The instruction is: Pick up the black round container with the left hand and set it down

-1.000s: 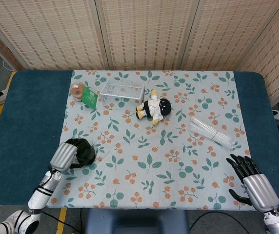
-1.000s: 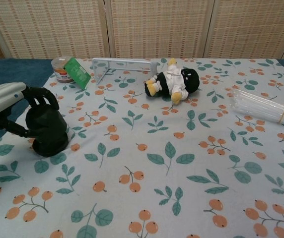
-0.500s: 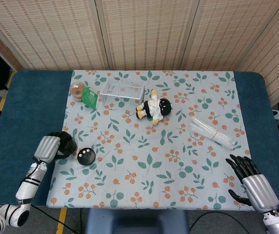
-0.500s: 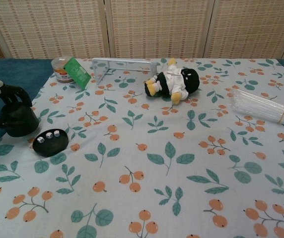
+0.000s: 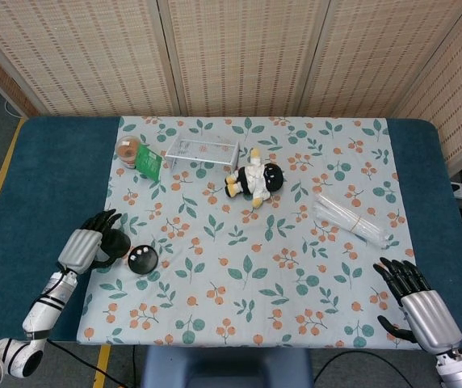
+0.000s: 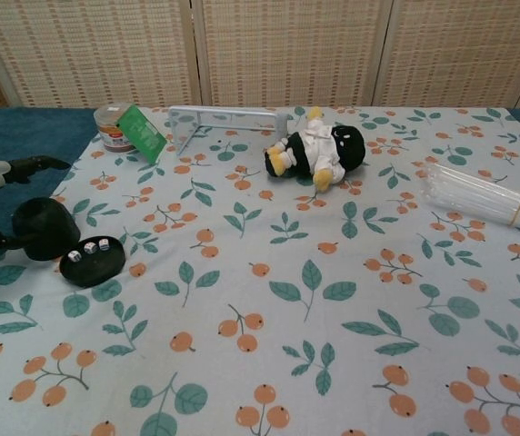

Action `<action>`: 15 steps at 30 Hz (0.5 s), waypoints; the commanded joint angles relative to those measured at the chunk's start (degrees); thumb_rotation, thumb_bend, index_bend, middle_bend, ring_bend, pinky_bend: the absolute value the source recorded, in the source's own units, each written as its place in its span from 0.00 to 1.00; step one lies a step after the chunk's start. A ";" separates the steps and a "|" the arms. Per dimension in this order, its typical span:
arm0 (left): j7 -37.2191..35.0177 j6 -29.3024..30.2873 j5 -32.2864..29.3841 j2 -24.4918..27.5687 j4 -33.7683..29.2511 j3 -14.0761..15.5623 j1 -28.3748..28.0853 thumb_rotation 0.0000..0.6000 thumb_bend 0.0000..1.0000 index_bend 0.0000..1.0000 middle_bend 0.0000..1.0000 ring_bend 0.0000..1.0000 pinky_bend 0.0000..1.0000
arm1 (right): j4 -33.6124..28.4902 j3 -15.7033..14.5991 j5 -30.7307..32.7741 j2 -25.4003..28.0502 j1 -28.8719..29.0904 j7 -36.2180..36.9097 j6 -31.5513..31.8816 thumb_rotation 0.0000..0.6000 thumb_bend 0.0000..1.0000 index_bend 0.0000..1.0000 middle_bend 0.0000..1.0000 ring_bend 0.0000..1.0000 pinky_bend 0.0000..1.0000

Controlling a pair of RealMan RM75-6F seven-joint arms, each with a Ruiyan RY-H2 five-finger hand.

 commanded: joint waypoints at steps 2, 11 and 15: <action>-0.19 8.15 3.07 3.04 -5.83 -0.38 1.78 1.00 0.31 0.00 0.00 0.00 0.10 | 0.16 -0.19 -0.71 0.22 -0.24 0.52 0.71 1.00 0.18 0.00 0.00 0.00 0.00; 13.78 29.34 16.15 12.41 -20.65 11.42 15.94 1.00 0.32 0.00 0.00 0.00 0.05 | -0.64 -0.55 -0.58 1.62 -0.59 1.26 0.94 1.00 0.18 0.00 0.00 0.00 0.00; 17.75 30.16 15.72 10.19 -16.89 13.04 19.49 1.00 0.32 0.00 0.00 0.00 0.04 | -0.67 -0.53 -0.88 1.36 -0.45 1.23 0.79 1.00 0.18 0.00 0.00 0.00 0.00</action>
